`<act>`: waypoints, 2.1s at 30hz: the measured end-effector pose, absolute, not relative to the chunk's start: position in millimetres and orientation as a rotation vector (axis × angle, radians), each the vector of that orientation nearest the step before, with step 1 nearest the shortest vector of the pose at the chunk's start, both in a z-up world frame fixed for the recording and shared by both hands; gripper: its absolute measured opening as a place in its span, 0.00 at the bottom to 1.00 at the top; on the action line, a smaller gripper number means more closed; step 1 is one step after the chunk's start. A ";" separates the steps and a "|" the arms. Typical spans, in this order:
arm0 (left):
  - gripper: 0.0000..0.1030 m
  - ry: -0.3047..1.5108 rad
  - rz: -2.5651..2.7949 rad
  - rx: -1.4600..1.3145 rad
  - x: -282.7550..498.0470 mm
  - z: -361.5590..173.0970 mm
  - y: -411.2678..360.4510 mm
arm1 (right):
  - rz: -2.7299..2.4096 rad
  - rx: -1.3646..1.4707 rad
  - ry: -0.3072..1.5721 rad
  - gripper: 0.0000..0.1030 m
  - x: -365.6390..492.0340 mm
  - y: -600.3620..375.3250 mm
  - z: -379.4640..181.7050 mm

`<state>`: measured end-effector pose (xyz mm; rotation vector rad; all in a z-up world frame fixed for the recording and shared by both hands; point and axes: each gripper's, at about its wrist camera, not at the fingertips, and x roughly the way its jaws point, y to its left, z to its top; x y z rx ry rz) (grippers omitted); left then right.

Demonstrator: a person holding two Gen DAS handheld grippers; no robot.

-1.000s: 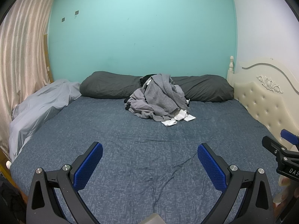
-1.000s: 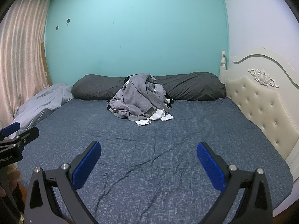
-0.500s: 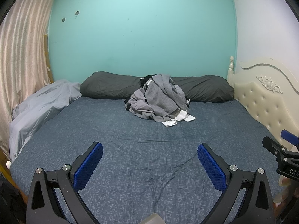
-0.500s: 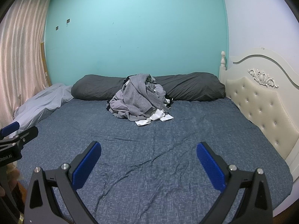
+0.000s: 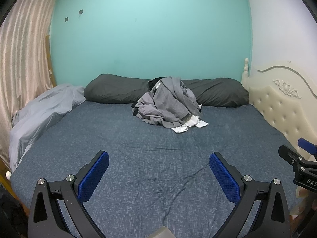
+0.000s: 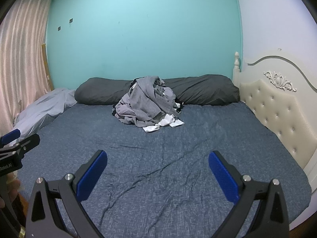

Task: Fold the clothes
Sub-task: 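Move the right gripper toward the grey sweater in the clothes heap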

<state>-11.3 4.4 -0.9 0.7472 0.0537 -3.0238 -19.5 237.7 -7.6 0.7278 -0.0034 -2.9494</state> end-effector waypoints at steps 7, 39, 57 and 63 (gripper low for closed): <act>1.00 0.056 -3.016 0.767 -27.0 -1.0 2.8 | -2.945 0.743 -0.005 1.00 -33.7 239.3 -8.7; 1.00 0.145 -3.010 0.845 -207.4 -34.2 -24.8 | -2.833 0.786 -0.028 1.00 -202.1 242.1 -35.5; 1.00 0.179 -2.991 0.935 -374.6 -102.5 -52.0 | -2.763 0.909 0.075 1.00 -396.3 220.3 -107.5; 1.00 0.186 -2.958 0.950 -426.2 -126.0 -65.2 | -2.749 0.958 0.065 1.00 -456.8 209.2 -136.9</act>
